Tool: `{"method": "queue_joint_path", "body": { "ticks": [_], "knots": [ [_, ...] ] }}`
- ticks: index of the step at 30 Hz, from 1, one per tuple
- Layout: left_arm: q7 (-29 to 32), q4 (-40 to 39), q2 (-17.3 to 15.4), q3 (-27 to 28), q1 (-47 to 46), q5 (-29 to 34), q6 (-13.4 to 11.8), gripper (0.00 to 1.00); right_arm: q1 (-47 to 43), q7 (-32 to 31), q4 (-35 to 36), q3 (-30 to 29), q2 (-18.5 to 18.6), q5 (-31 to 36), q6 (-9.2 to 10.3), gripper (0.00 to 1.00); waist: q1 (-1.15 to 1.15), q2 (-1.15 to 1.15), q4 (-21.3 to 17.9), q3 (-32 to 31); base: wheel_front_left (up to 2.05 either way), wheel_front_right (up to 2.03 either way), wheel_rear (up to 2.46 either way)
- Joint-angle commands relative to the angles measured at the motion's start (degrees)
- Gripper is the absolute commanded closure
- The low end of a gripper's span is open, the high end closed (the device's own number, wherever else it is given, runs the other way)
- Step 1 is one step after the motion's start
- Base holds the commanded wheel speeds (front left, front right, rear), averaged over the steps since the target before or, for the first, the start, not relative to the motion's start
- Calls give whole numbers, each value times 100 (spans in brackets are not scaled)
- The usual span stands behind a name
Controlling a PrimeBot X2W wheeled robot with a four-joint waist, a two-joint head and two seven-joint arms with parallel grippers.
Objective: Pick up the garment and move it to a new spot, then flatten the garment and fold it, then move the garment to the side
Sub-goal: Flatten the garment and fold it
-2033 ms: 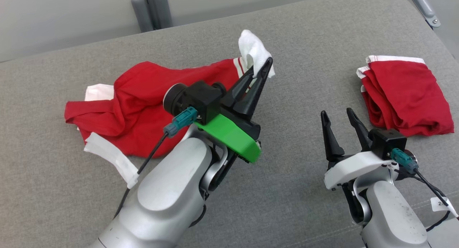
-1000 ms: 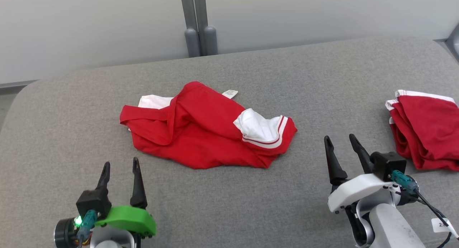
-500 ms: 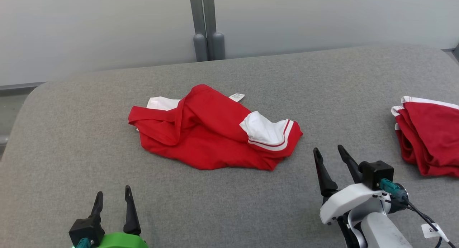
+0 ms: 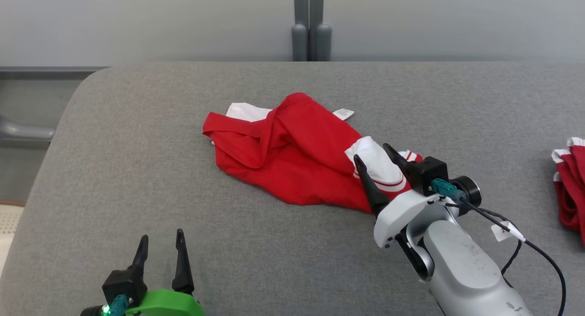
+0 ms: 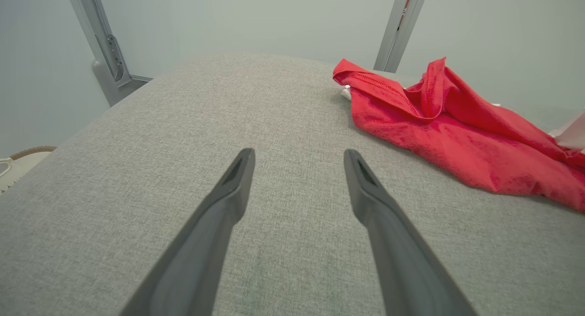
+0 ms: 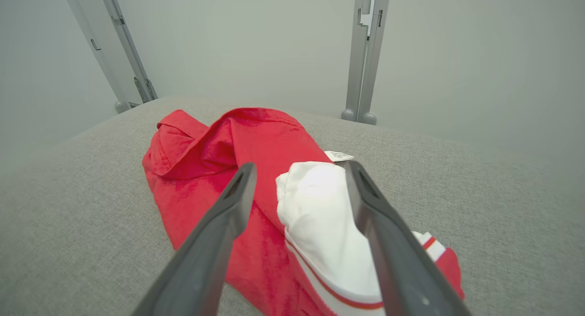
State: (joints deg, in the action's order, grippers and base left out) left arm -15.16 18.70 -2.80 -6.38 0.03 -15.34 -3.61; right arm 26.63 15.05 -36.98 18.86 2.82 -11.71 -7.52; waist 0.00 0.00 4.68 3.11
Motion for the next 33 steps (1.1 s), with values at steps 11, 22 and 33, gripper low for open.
{"method": "queue_joint_path", "body": {
  "ticks": [11,22,33],
  "knots": [
    [4,-59,-20,-95,-254,-145,-48,0,615,18,-1003,-202,16,427,6,2,0,0,586,525,0,0,0],
    [4,-44,-20,-52,-275,-262,-61,0,687,18,-735,-737,25,432,6,100,0,0,499,545,0,0,0],
    [4,21,-21,-140,3,-255,51,0,913,19,833,-2266,224,776,6,100,0,0,147,-57,0,0,0]
  ]
}}
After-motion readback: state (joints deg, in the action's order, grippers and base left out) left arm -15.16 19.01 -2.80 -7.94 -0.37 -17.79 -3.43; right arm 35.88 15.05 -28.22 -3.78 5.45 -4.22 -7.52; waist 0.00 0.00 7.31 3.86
